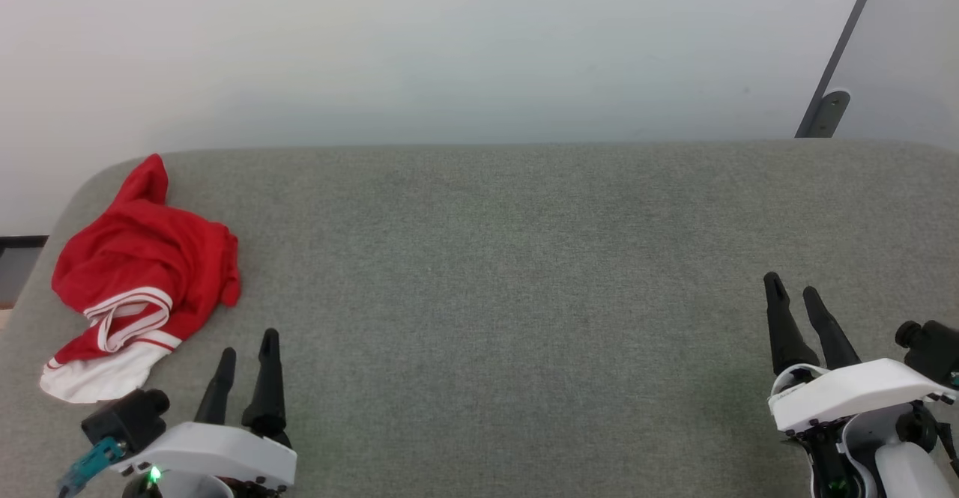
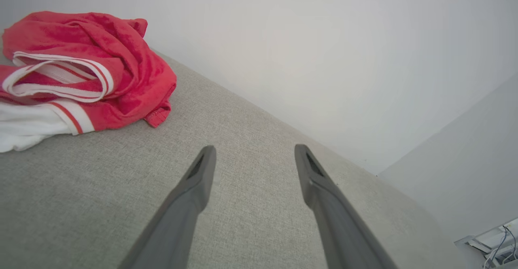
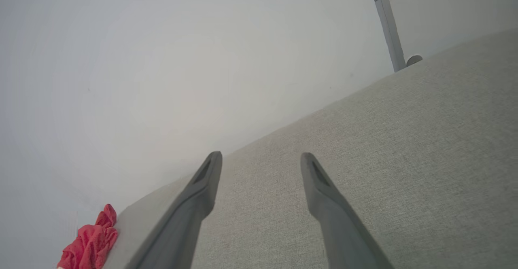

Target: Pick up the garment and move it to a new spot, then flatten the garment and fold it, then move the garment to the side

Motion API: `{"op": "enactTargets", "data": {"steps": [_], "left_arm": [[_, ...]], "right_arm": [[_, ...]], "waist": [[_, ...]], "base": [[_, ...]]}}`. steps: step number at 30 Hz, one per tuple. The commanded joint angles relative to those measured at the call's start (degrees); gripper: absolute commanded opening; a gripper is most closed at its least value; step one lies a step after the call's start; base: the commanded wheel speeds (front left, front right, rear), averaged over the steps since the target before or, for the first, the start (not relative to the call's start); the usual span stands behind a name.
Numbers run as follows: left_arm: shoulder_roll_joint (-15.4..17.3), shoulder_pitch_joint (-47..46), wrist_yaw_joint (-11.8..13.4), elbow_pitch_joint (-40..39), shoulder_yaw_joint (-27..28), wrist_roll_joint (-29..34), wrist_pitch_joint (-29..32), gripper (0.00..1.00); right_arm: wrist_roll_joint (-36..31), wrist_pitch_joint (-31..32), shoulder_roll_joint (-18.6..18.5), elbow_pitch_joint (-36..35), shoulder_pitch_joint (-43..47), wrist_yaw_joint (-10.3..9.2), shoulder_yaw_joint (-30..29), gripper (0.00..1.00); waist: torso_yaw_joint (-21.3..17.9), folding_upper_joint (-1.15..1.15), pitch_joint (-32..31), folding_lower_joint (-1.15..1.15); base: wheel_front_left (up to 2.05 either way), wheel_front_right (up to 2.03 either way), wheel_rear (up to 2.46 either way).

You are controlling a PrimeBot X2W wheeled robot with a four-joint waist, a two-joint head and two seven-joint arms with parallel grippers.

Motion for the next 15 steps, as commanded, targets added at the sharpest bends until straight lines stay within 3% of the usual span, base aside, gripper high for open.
{"op": "enactTargets", "data": {"steps": [1,15], "left_arm": [[0.74,-0.46,0.43,-0.86,-0.24,1.92,-0.55,1.0],[2.1,0.62,2.1,-0.29,-2.19,10.52,-2.87,1.0]], "right_arm": [[-2.3,-0.57,-0.14,-0.5,-1.5,-0.02,0.07,1.0],[-13.96,-2.91,0.27,1.0,-1.25,-0.03,-1.44,1.0]], "waist": [[-0.01,0.0,-0.06,0.0],[0.34,0.0,-0.56,0.0]], "base": [[0.0,0.0,0.0],[0.0,0.0,0.0]]}}
